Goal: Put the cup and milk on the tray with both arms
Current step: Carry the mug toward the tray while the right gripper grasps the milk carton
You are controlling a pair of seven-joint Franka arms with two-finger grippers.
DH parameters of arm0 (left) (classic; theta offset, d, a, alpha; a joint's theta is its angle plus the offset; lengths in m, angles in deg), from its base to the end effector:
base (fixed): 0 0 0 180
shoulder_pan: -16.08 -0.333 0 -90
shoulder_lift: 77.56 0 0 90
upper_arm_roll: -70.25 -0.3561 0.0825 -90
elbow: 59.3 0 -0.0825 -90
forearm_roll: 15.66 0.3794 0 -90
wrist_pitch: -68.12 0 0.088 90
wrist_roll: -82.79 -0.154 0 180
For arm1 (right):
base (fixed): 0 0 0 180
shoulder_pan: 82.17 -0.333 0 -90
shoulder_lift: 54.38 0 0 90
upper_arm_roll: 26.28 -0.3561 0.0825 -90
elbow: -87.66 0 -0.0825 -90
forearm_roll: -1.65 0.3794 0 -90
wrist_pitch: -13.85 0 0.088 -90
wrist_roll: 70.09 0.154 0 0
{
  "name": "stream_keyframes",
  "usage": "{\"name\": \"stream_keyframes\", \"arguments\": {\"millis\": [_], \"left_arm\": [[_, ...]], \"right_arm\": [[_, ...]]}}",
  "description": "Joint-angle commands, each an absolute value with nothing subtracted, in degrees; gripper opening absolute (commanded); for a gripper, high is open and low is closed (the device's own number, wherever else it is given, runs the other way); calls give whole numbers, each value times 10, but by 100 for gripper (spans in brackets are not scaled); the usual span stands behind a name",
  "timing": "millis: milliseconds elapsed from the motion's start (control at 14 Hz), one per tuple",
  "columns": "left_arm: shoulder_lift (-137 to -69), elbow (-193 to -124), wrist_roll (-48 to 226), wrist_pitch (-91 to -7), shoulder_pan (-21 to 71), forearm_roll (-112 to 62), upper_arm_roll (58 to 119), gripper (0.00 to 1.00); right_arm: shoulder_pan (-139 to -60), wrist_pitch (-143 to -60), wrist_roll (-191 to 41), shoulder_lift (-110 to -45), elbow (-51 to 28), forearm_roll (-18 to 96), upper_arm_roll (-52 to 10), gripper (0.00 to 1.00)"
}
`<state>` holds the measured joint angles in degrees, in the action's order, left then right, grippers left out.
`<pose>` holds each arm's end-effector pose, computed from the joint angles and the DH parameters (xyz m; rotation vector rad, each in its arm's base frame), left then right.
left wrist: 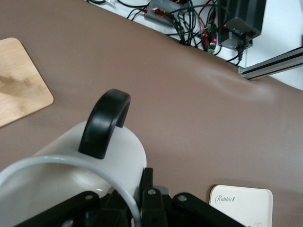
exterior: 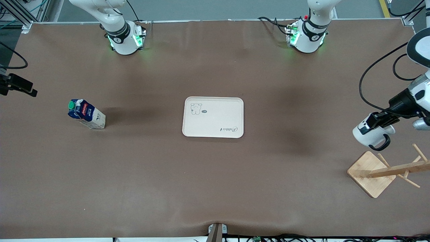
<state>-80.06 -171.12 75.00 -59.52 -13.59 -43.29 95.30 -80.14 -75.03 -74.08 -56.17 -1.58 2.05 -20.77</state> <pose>0.6017 0.0199 0.4846 2.6981 0.2713 0.3800 0.5520 -0.0711 0.6049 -3.1318 0.0971 0.0576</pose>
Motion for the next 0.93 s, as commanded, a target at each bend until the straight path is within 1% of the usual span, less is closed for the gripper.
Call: {"name": "stream_keyframes", "arguments": {"millis": [0, 214, 357, 429, 643, 857], "left_arm": [[-802, -1679, 851, -570, -139, -362, 993, 0], [-806, -1671, 911, -565, -139, -301, 1044, 0], [-812, -1663, 963, -536, -133, -295, 1070, 0], [-814, -1662, 991, -536, -126, -282, 1081, 0], [-837, -1656, 1080, -535, -70, -237, 1087, 0], [-884, -1635, 1177, -529, -12, -187, 1087, 0]], "right_arm": [[-800, -752, -740, -572, -8, 20, -210, 100], [-803, -753, -740, -573, -8, 20, -210, 100], [-805, -753, -740, -577, -7, 20, -210, 100], [-806, -754, -740, -585, -6, 19, -210, 100], [-805, -754, -741, -594, -2, 18, -209, 100], [-800, -753, -742, -659, -2, 18, -209, 100]]}}
